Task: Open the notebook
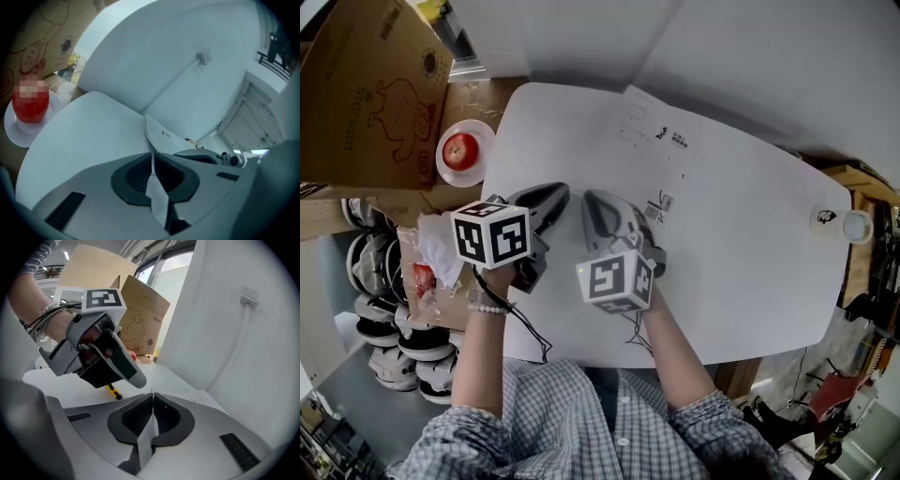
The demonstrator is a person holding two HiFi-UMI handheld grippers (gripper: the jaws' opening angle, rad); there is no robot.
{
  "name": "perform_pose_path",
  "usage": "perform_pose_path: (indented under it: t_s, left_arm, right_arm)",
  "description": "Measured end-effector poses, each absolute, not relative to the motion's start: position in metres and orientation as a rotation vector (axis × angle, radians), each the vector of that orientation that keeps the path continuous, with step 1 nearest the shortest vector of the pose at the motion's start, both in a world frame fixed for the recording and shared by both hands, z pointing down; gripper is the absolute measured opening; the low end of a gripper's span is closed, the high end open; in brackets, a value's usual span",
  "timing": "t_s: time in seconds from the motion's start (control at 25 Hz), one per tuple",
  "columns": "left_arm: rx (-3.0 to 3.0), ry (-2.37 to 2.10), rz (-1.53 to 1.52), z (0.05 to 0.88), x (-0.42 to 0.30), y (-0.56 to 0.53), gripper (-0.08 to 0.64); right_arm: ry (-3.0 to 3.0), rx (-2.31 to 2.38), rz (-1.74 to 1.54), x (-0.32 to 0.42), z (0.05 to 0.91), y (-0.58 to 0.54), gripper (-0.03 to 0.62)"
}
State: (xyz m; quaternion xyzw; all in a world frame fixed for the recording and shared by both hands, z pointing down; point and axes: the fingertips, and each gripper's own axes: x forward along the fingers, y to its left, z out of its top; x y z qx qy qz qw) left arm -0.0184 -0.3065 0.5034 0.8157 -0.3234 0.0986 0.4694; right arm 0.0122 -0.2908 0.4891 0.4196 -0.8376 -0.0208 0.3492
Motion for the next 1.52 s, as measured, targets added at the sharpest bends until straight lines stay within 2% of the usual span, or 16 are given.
perform_pose_path:
  t_s: [0.32,0.64,0.68,0.8,0.88,1.0,1.08,1.2,1.52]
  left_arm:
    - [2.117,-0.737,0.469,0.520,0.019,-0.308,0.011]
    - [2.159,-0.731,0.470,0.512,0.024,-0.311,0.009]
    - [2.163,-0.731,0.475,0.511,0.025,-0.311,0.009]
    - [2.176,-0.725,0.473,0.507,0.027,-0.311,0.009]
    - [2.187,-0.718,0.469,0.504,0.029,-0.311,0.009]
    - [2.201,-0.713,0.474,0.500,0.032,-0.309,0.009]
    - [2.202,-0.711,0.479,0.500,0.033,-0.308,0.009]
    - [2.181,-0.716,0.481,0.505,0.031,-0.305,0.009]
    - [2.152,-0.755,0.584,0.531,0.033,-0.298,0.009]
  right_arm:
    - [-2.184,1.109,-0.048,0.018,0.478,-0.292,0.026]
    - [-2.098,1.047,-0.243,0.022,0.480,-0.286,0.029]
    - [-2.092,1.059,-0.229,0.024,0.481,-0.286,0.038]
    - [-2.073,1.083,-0.171,0.029,0.489,-0.285,0.128]
    - [-2.045,1.085,-0.187,0.030,0.496,-0.286,0.143]
    - [-1.934,1.135,-0.329,0.037,0.497,-0.294,0.137]
    - [-1.893,1.165,-0.369,0.040,0.493,-0.297,0.083]
    - [-1.942,1.258,-0.256,0.044,0.486,-0.300,0.048]
    - [-2.047,1.420,-0.072,0.059,0.464,-0.301,0.037]
